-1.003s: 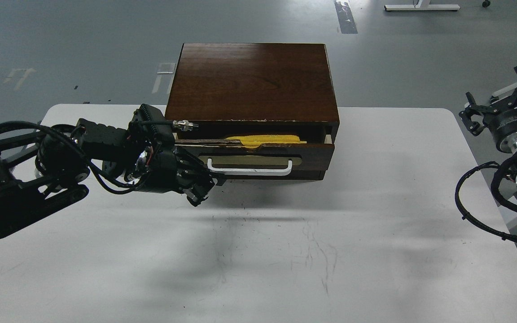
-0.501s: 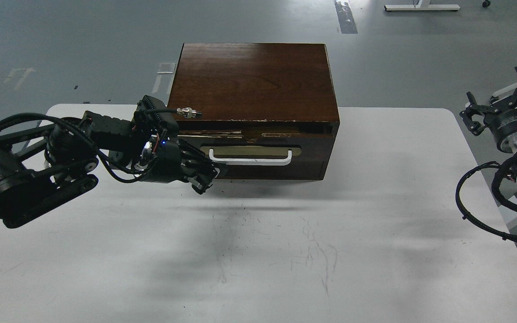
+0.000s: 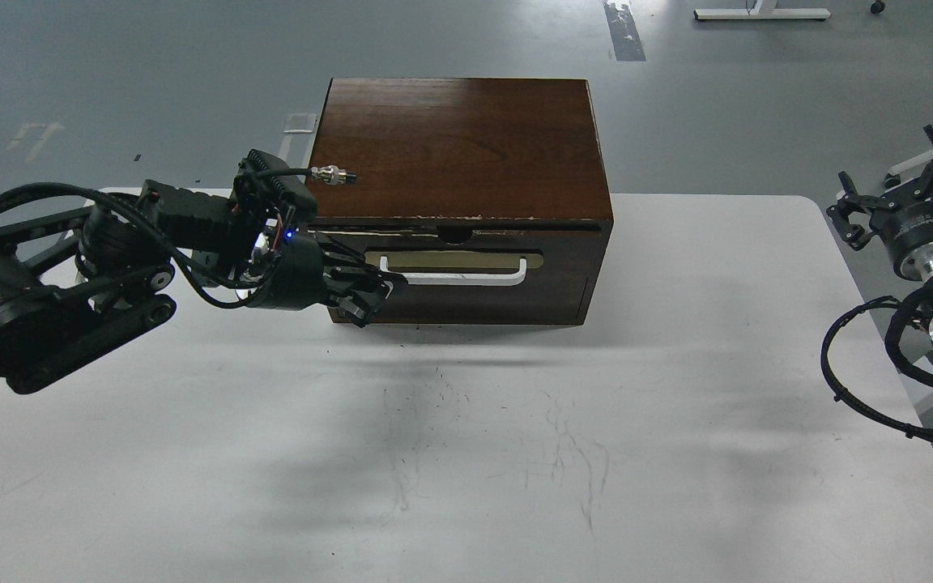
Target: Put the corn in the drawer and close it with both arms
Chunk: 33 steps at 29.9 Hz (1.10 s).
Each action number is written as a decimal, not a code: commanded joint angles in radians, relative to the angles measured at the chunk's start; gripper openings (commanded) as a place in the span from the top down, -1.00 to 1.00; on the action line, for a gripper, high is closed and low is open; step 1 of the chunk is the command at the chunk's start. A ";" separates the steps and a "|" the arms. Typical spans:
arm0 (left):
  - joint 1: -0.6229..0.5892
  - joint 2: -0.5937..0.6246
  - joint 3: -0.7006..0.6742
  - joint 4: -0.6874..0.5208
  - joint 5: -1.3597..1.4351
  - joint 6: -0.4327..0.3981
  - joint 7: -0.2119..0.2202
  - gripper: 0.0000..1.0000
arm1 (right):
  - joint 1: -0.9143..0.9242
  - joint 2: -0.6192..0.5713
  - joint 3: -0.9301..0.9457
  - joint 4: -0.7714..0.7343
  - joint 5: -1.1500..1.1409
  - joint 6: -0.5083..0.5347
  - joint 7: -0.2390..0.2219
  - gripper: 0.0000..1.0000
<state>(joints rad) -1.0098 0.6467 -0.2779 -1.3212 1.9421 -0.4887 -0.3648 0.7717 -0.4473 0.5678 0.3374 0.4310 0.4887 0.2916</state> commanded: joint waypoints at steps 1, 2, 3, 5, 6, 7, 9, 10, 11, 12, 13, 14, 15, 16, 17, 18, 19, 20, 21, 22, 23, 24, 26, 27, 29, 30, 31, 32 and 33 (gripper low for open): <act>-0.006 -0.013 -0.001 0.023 0.000 0.000 0.000 1.00 | 0.001 -0.001 0.000 0.000 0.000 0.000 0.000 -1.00; -0.007 -0.015 0.000 0.028 0.000 0.000 0.000 1.00 | 0.001 -0.001 0.000 0.000 0.000 0.000 0.000 -1.00; -0.009 -0.018 -0.001 0.034 0.000 0.000 0.000 1.00 | 0.001 -0.001 0.000 0.000 0.000 0.000 0.000 -1.00; -0.013 -0.019 -0.001 0.046 -0.002 0.000 -0.002 1.00 | 0.001 -0.001 0.000 0.000 0.000 0.000 0.001 -1.00; -0.018 -0.021 -0.001 0.050 -0.002 0.000 -0.002 1.00 | 0.001 -0.001 0.000 0.000 0.000 0.000 0.001 -1.00; -0.023 -0.022 -0.001 0.051 -0.002 0.000 -0.002 1.00 | 0.000 -0.001 0.000 0.000 0.000 0.000 0.001 -1.00; -0.024 -0.028 0.000 0.053 -0.005 0.000 -0.002 1.00 | 0.000 -0.001 0.000 0.000 0.000 0.000 0.001 -1.00; -0.024 -0.030 -0.001 0.054 -0.005 0.000 -0.002 1.00 | 0.000 -0.001 0.000 0.000 0.000 0.000 0.001 -1.00; -0.024 -0.035 0.000 0.063 -0.005 0.000 -0.002 1.00 | 0.000 -0.001 0.000 0.000 0.000 0.000 0.001 -1.00; -0.024 -0.041 0.000 0.071 -0.005 0.000 -0.002 1.00 | 0.000 -0.001 0.000 0.000 0.000 0.000 0.001 -1.00; -0.024 -0.045 -0.001 0.076 -0.005 0.000 -0.002 1.00 | 0.000 -0.001 0.000 0.000 0.000 0.000 0.001 -1.00; -0.024 -0.047 0.000 0.077 -0.005 0.000 -0.002 1.00 | 0.000 -0.001 0.000 0.000 0.000 0.000 0.001 -1.00; -0.027 -0.051 -0.001 0.077 -0.006 0.000 -0.002 1.00 | 0.000 -0.001 0.000 0.000 0.000 0.000 0.001 -1.00; -0.030 -0.053 0.000 0.077 -0.006 0.000 -0.002 1.00 | 0.000 -0.002 0.000 0.000 0.000 0.000 0.001 -1.00; -0.035 -0.053 -0.001 0.071 -0.011 0.000 -0.002 1.00 | -0.002 -0.002 0.000 0.000 0.000 0.000 0.001 -1.00; -0.036 -0.050 -0.001 0.063 -0.023 0.000 -0.002 1.00 | -0.002 -0.002 0.000 0.000 0.000 0.000 0.001 -1.00; -0.038 -0.048 -0.001 0.060 -0.031 0.000 -0.002 1.00 | -0.002 -0.002 0.000 -0.001 0.000 0.000 0.001 -1.00; -0.041 -0.048 -0.001 0.057 -0.037 0.000 -0.002 1.00 | -0.002 -0.002 0.000 -0.005 0.000 0.000 0.001 -1.00; -0.050 -0.045 0.000 0.048 -0.044 0.000 -0.003 1.00 | -0.003 -0.001 0.000 -0.014 0.000 0.000 0.001 -1.00; -0.053 -0.045 0.000 0.047 -0.046 0.000 -0.003 1.00 | -0.005 -0.001 0.000 -0.017 0.000 0.000 0.001 -1.00; -0.056 -0.045 0.000 0.047 -0.046 0.000 -0.005 1.00 | -0.005 -0.001 0.000 -0.018 0.000 0.000 0.001 -1.00; -0.056 -0.045 0.000 0.047 -0.046 0.000 -0.008 1.00 | -0.005 -0.001 -0.002 -0.018 0.000 0.000 0.001 -1.00; -0.056 -0.045 0.000 0.047 -0.048 0.000 -0.008 1.00 | -0.005 -0.001 0.000 -0.020 0.000 0.000 0.001 -1.00; -0.056 -0.045 0.000 0.045 -0.048 0.000 -0.008 1.00 | -0.005 -0.001 -0.002 -0.020 0.000 0.000 0.001 -1.00; -0.056 -0.044 0.002 0.031 -0.048 0.000 -0.013 1.00 | -0.005 -0.001 0.000 -0.020 0.000 0.000 0.001 -1.00; -0.056 -0.042 0.000 0.024 -0.048 0.000 -0.013 1.00 | -0.005 -0.001 0.000 -0.020 0.000 0.000 0.001 -1.00; -0.056 -0.038 -0.001 0.005 -0.052 0.000 -0.016 1.00 | -0.003 -0.001 0.000 -0.020 0.000 0.000 0.001 -1.00; -0.056 -0.033 -0.003 -0.006 -0.060 0.000 -0.016 1.00 | -0.003 -0.001 -0.002 -0.021 0.000 0.000 0.001 -1.00; -0.056 -0.027 -0.004 -0.018 -0.075 0.000 -0.016 1.00 | -0.003 -0.002 -0.002 -0.021 0.000 0.000 0.001 -1.00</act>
<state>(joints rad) -1.0662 0.6070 -0.2770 -1.3080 1.8894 -0.4887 -0.3788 0.7671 -0.4481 0.5670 0.3170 0.4310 0.4887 0.2931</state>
